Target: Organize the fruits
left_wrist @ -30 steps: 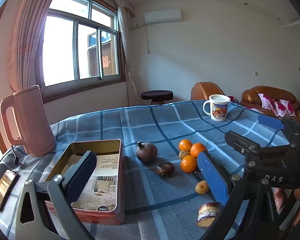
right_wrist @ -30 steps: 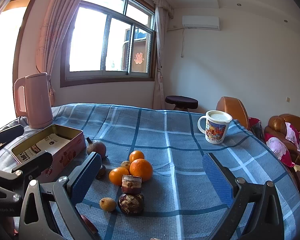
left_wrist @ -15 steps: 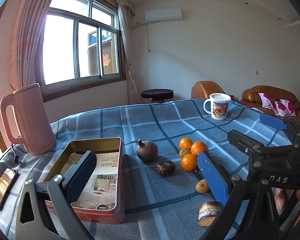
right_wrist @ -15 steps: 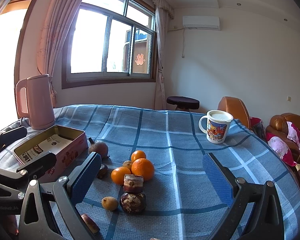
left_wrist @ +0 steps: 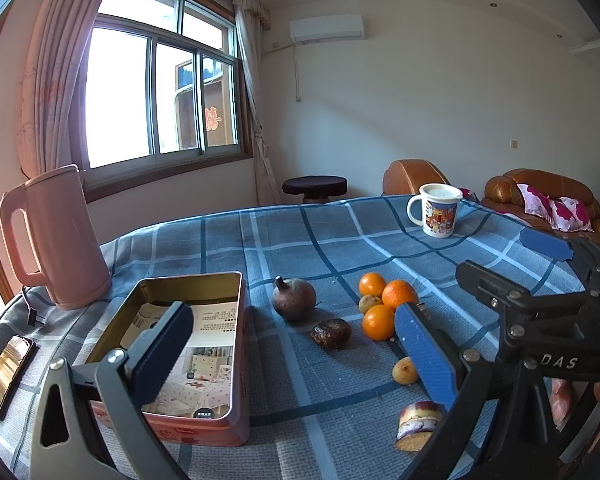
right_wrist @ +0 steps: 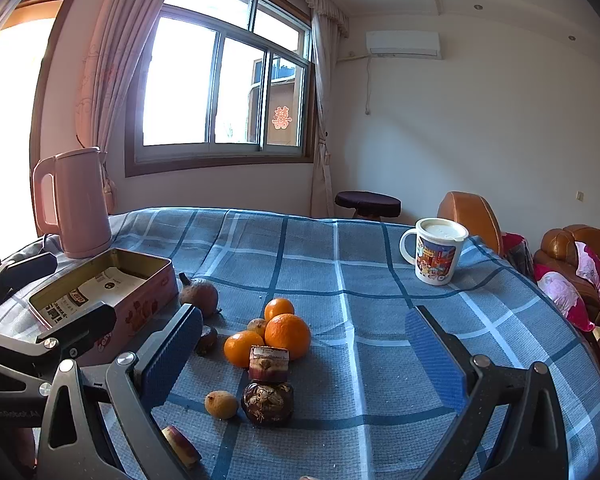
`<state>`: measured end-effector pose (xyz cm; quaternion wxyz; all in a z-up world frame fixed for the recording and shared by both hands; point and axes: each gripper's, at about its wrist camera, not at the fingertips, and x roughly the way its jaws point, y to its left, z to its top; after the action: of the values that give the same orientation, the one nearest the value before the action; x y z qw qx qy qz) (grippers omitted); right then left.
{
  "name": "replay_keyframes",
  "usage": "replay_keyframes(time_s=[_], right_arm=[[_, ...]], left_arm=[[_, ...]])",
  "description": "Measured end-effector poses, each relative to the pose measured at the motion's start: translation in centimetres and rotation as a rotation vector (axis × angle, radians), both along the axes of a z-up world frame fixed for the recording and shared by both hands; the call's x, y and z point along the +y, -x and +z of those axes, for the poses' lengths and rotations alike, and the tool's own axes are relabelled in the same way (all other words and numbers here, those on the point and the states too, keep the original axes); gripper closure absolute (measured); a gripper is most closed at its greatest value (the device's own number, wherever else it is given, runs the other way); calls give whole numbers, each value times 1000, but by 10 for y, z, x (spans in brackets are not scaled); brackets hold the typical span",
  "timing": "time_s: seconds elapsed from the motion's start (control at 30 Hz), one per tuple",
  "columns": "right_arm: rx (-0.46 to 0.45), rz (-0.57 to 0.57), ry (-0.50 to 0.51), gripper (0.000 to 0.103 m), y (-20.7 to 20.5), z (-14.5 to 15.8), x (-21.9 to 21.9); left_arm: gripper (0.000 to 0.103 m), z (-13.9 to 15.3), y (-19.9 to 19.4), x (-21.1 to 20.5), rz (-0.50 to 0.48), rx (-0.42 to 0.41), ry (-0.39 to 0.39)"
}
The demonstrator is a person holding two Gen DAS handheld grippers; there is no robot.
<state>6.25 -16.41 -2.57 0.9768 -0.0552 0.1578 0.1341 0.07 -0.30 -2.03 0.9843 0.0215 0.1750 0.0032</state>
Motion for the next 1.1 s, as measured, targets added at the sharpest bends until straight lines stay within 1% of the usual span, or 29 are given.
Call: replay_keyframes(time_s=[0.63, 1.1], right_arm=[[7, 0, 1, 1, 1, -5, 2], [32, -22, -7, 1, -3, -15, -13]], left_arm=[[0, -4, -3, -2, -2, 15, -5], [0, -10, -8, -11, -11, 47, -22]])
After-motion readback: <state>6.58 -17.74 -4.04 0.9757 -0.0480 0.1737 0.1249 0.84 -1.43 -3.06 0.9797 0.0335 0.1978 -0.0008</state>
